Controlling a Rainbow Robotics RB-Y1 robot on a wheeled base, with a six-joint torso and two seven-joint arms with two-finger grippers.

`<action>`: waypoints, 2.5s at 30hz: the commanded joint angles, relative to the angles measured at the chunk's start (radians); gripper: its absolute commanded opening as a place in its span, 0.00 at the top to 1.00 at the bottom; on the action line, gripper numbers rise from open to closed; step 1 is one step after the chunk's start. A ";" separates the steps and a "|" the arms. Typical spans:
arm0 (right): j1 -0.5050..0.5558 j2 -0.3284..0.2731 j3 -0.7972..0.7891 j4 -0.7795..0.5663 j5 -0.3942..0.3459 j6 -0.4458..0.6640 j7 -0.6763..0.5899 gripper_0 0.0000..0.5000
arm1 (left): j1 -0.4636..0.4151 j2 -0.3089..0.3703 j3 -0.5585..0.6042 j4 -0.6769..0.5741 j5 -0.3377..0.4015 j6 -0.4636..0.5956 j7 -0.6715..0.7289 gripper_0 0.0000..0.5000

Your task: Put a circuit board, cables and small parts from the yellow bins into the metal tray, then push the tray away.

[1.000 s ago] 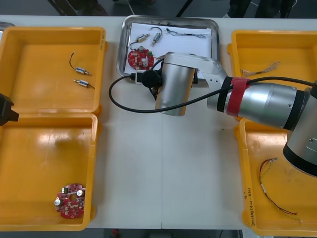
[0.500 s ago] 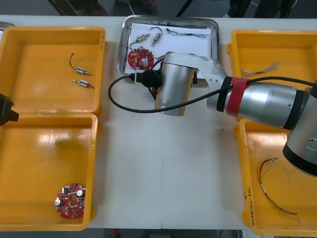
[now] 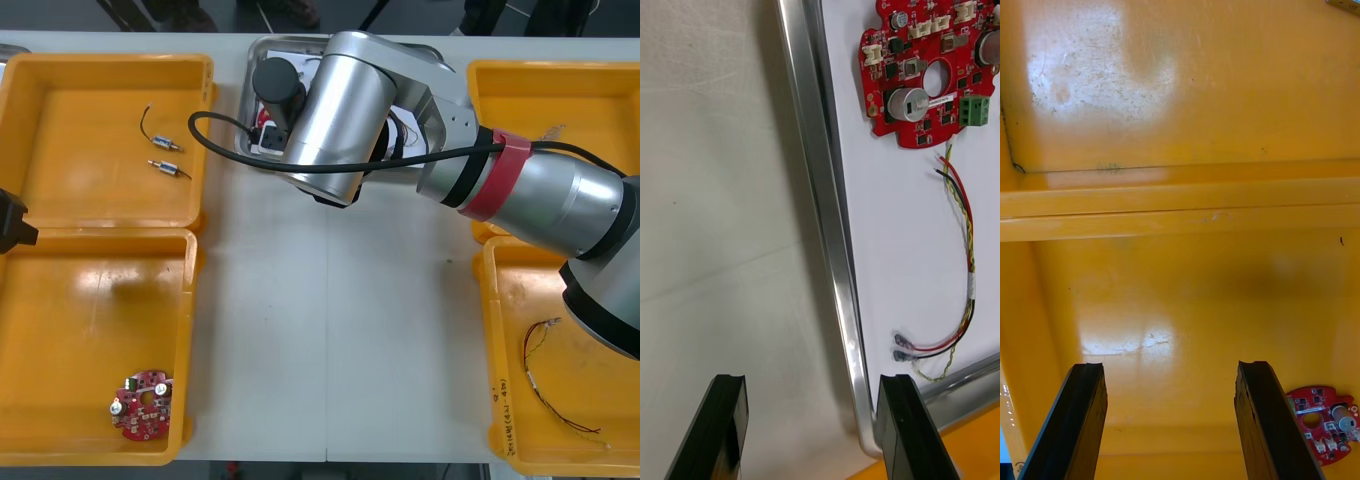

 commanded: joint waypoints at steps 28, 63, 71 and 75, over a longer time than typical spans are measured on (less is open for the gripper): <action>0.538 -0.112 -0.837 -0.612 -0.146 0.347 -0.157 0.00 | 0.016 -0.009 0.031 -0.030 -0.006 0.007 0.071 0.00; 1.021 -0.393 -1.403 -0.718 -0.425 0.347 -0.343 0.00 | 0.016 -0.009 0.031 -0.030 -0.006 0.007 0.071 0.00; 1.089 -0.398 -1.417 -0.716 -0.428 0.347 -0.349 0.00 | 0.016 -0.009 0.031 -0.030 -0.006 0.007 0.071 0.00; 1.100 -0.398 -1.427 -0.718 -0.439 0.347 -0.344 0.00 | 0.016 -0.009 0.031 -0.030 -0.006 0.007 0.071 0.00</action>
